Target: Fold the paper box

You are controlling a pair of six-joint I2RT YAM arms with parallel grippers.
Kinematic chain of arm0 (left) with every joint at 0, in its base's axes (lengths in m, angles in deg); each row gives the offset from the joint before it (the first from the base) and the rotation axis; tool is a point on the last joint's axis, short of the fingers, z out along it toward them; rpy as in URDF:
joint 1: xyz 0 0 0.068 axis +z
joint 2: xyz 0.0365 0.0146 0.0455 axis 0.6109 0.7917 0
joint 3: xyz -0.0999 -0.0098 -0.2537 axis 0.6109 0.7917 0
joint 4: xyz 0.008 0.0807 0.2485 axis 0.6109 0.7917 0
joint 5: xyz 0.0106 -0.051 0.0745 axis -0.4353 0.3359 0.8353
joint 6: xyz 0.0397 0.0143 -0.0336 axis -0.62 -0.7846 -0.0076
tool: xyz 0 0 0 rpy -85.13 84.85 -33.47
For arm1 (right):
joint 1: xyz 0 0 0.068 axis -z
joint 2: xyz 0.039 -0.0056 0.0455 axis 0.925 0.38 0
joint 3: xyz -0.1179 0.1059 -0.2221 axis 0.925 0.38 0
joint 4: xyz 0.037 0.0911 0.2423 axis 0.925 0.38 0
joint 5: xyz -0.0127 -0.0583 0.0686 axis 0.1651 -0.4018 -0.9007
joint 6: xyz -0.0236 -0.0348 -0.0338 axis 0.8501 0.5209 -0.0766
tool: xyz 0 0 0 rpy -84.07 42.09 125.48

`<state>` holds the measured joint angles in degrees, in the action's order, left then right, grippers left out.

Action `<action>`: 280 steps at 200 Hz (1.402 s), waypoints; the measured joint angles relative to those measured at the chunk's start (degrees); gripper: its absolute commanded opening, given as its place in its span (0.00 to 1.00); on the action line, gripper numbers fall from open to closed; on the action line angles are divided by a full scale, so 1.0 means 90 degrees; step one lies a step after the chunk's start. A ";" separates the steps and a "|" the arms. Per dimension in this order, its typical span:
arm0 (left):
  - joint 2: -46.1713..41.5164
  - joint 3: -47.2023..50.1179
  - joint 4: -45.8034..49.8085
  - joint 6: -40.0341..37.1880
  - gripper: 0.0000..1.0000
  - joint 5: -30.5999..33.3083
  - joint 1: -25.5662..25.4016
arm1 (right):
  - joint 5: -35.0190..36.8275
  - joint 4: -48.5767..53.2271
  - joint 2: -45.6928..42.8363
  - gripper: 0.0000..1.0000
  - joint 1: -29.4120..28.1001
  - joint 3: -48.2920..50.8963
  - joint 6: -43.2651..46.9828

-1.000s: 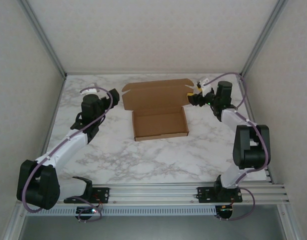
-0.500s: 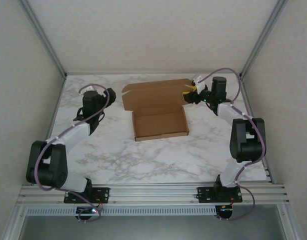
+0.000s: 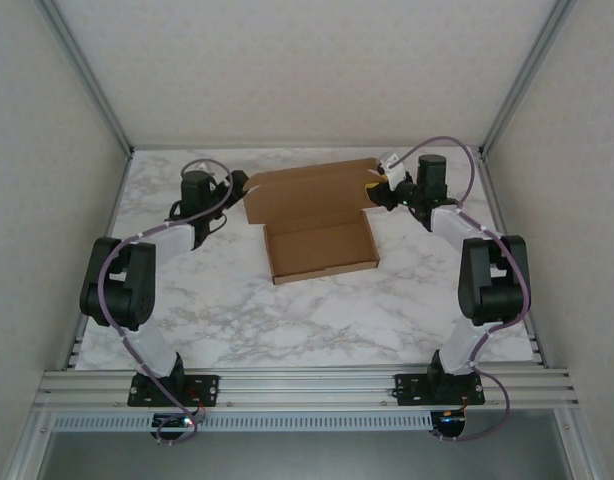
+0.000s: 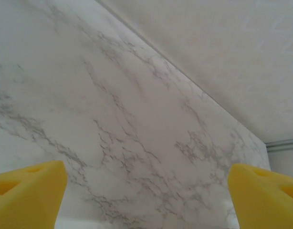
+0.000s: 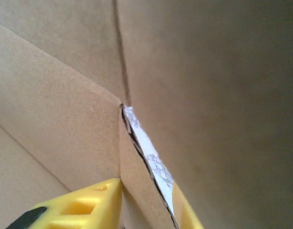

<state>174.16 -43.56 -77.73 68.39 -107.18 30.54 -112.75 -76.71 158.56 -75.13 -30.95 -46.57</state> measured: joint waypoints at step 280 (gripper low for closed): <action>-0.1664 0.1103 0.0498 0.0238 0.89 0.1226 -0.0352 | 0.5727 -0.0347 -0.0692 0.05 -0.2038 0.0733 -0.3398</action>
<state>159.19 -33.64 -73.25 70.53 -96.15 27.37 -61.21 -79.84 152.33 -93.47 -24.35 -77.15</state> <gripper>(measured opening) 0.887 0.055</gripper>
